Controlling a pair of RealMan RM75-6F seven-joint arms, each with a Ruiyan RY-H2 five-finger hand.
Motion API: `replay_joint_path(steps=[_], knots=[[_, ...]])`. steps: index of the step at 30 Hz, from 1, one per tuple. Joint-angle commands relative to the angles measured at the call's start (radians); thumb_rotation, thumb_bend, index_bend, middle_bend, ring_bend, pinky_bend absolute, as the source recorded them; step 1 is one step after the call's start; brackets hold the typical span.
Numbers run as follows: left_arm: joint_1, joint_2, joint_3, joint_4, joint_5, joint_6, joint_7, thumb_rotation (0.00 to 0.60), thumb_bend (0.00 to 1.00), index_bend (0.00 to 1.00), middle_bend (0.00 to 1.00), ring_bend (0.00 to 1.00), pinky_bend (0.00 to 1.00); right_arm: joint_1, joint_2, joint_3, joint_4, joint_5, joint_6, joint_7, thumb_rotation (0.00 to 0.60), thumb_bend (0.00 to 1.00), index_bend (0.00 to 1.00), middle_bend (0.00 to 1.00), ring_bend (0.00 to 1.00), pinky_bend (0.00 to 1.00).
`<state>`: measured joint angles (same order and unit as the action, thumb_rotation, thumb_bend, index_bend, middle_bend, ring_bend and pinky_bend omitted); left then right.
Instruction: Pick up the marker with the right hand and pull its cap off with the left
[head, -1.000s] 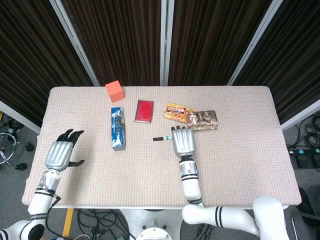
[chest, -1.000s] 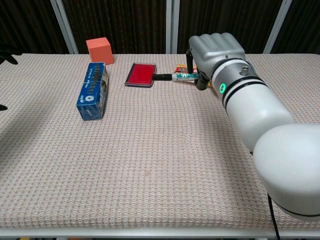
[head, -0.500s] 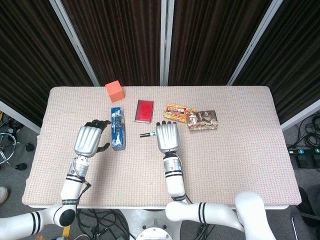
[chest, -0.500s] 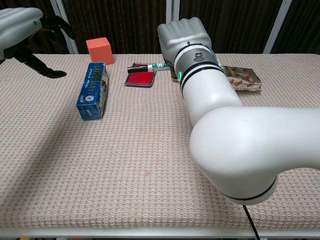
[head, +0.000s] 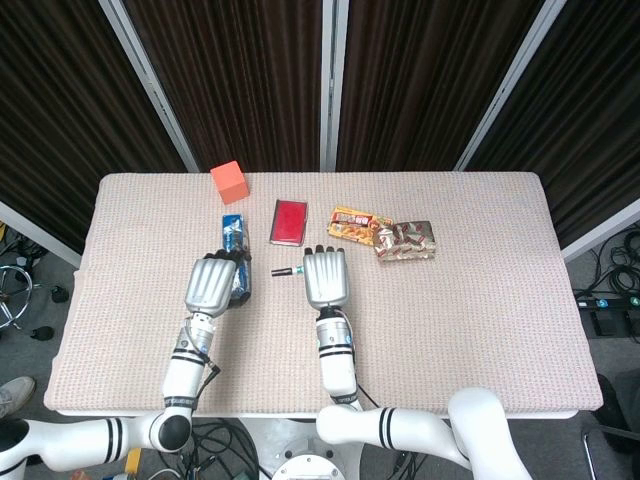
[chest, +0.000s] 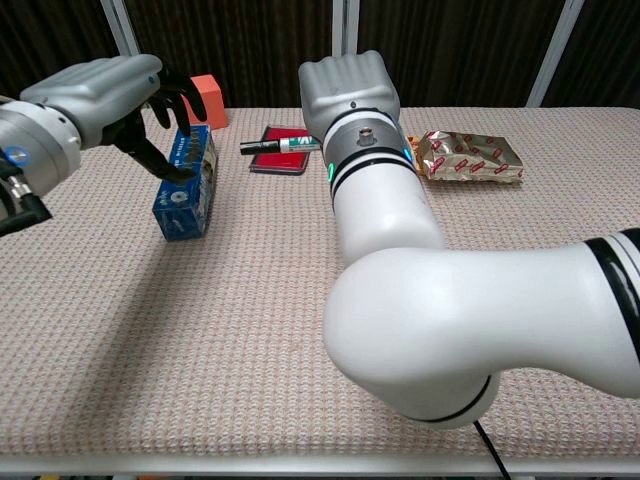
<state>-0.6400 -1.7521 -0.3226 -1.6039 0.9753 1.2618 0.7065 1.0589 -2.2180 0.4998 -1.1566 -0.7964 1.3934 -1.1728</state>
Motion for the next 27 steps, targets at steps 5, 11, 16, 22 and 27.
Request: replay_joint_path(steps=[5,11,16,22,27], knots=[[-0.048,-0.068,-0.032,0.059,-0.052,0.022,0.027,0.6,0.19,0.36,0.41,0.36,0.45,0.001,-0.027,-0.001,0.04,-0.008,-0.022,0.037,0.6,0.33,0.71,0.64,0.54,0.61],[-0.046,-0.078,-0.026,0.057,-0.085,0.026,0.014,0.6,0.19,0.37,0.43,0.37,0.46,0.001,-0.034,0.003,0.061,-0.019,-0.033,0.056,0.6,0.33,0.71,0.64,0.54,0.61],[-0.047,-0.092,-0.027,0.043,-0.111,0.027,-0.003,0.6,0.19,0.37,0.46,0.4,0.49,0.005,-0.044,0.008,0.085,-0.025,-0.043,0.067,0.6,0.33,0.71,0.64,0.54,0.61],[-0.07,-0.128,-0.046,0.068,-0.123,0.039,-0.009,0.6,0.19,0.39,0.47,0.41,0.5,0.01,-0.051,0.007,0.099,-0.024,-0.054,0.078,0.6,0.33,0.71,0.64,0.54,0.61],[-0.087,-0.153,-0.056,0.102,-0.132,0.041,-0.015,0.6,0.19,0.41,0.49,0.43,0.52,0.016,-0.051,0.001,0.1,-0.018,-0.052,0.086,0.6,0.33,0.71,0.64,0.54,0.61]])
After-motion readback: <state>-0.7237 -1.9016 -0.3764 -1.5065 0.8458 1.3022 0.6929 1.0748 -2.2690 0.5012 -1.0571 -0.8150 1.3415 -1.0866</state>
